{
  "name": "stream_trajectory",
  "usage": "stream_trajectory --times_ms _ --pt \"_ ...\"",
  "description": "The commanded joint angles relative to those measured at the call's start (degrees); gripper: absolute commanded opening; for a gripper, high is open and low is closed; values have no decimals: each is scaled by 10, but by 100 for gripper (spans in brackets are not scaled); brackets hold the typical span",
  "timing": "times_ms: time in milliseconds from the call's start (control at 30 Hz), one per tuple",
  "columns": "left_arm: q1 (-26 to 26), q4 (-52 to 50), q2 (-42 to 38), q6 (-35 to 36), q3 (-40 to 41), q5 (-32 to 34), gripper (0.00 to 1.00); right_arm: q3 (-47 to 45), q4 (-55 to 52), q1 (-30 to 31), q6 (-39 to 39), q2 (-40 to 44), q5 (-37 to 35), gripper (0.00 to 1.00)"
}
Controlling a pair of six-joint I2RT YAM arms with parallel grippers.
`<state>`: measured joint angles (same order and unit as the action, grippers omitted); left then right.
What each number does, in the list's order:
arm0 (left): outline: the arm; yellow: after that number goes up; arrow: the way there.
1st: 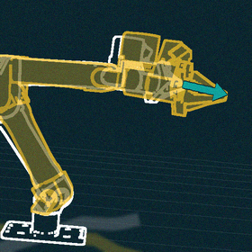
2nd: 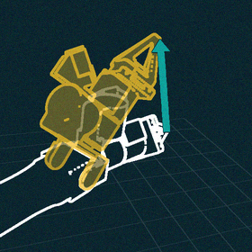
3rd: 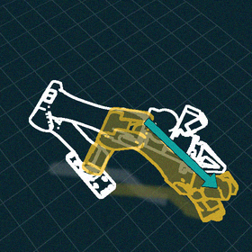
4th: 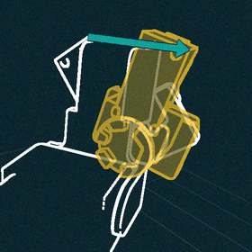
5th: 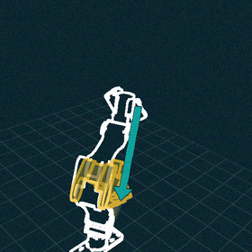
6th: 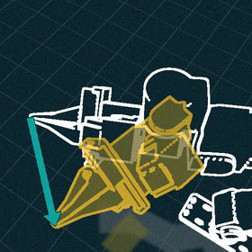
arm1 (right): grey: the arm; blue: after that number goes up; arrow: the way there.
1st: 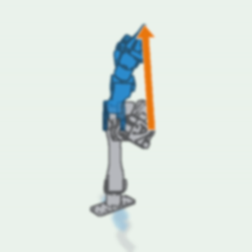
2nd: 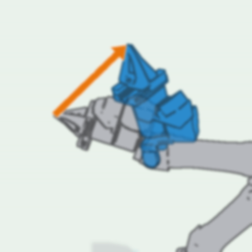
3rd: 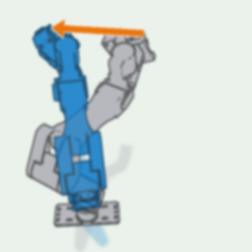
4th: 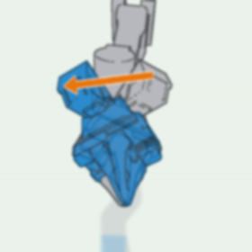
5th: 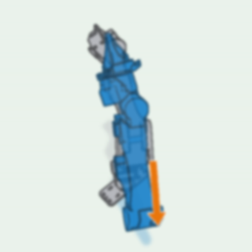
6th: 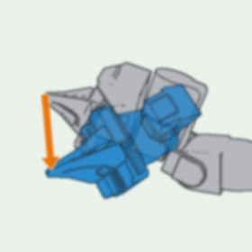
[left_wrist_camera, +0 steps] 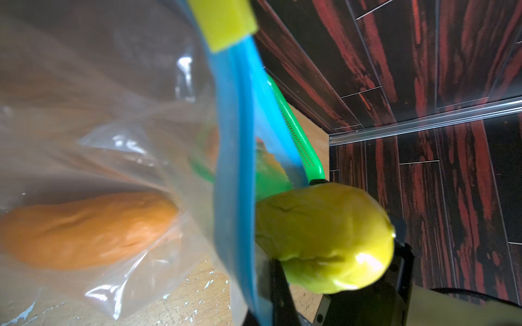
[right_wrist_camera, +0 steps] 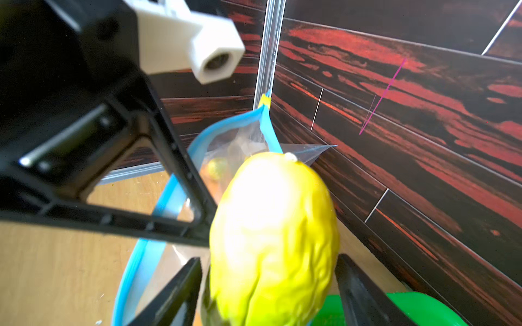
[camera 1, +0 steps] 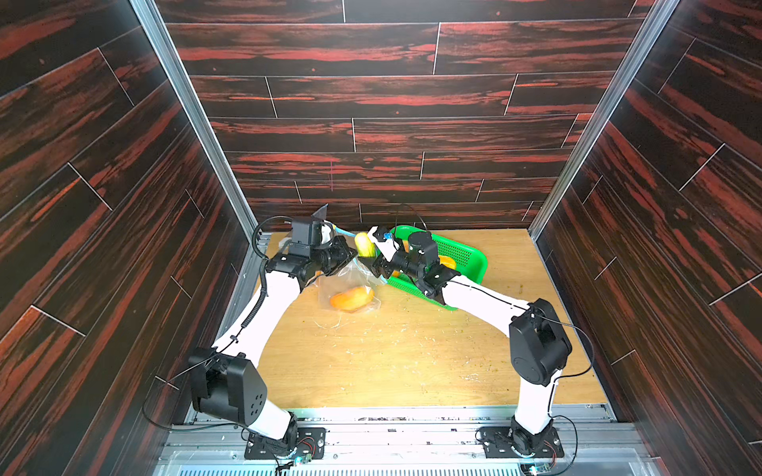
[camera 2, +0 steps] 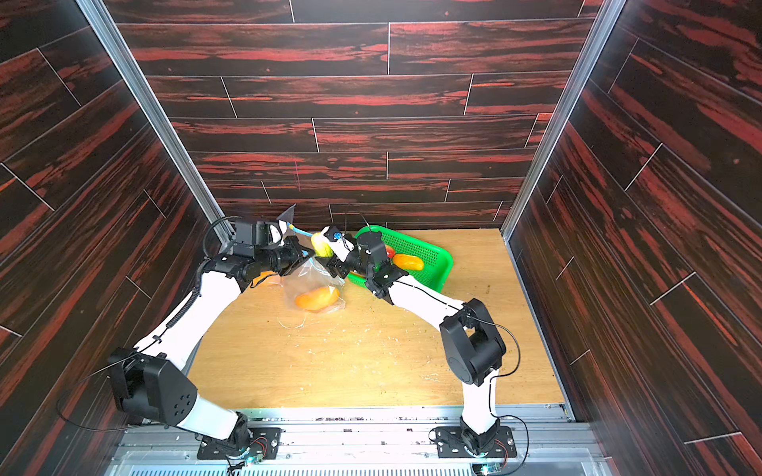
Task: Place the mango in a zip-top bag and seal the zipper
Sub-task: Place the mango in the zipper food storage bag.
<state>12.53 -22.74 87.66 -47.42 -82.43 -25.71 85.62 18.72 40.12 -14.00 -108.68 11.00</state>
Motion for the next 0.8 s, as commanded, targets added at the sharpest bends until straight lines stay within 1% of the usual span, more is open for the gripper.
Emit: stream_trajectory --times_ms 0,167,267,433,633,767 --pt "0 -10 -26 13 -23 7 0 21 -50 1 1 37 21 77" --pt "-1 -7 -21 8 -29 1 0 42 -112 1 -2 39 63 76" --pt "-1 -16 -14 10 -58 -4 0 46 -126 1 -9 39 47 69" --pt "-1 -51 -7 30 -101 5 0 51 -165 -5 -17 56 29 68" --pt "0 -45 -16 30 -84 6 0 107 -255 -12 3 43 14 71" --pt "-1 -30 -20 25 -58 7 0 142 -289 -21 54 23 54 71"
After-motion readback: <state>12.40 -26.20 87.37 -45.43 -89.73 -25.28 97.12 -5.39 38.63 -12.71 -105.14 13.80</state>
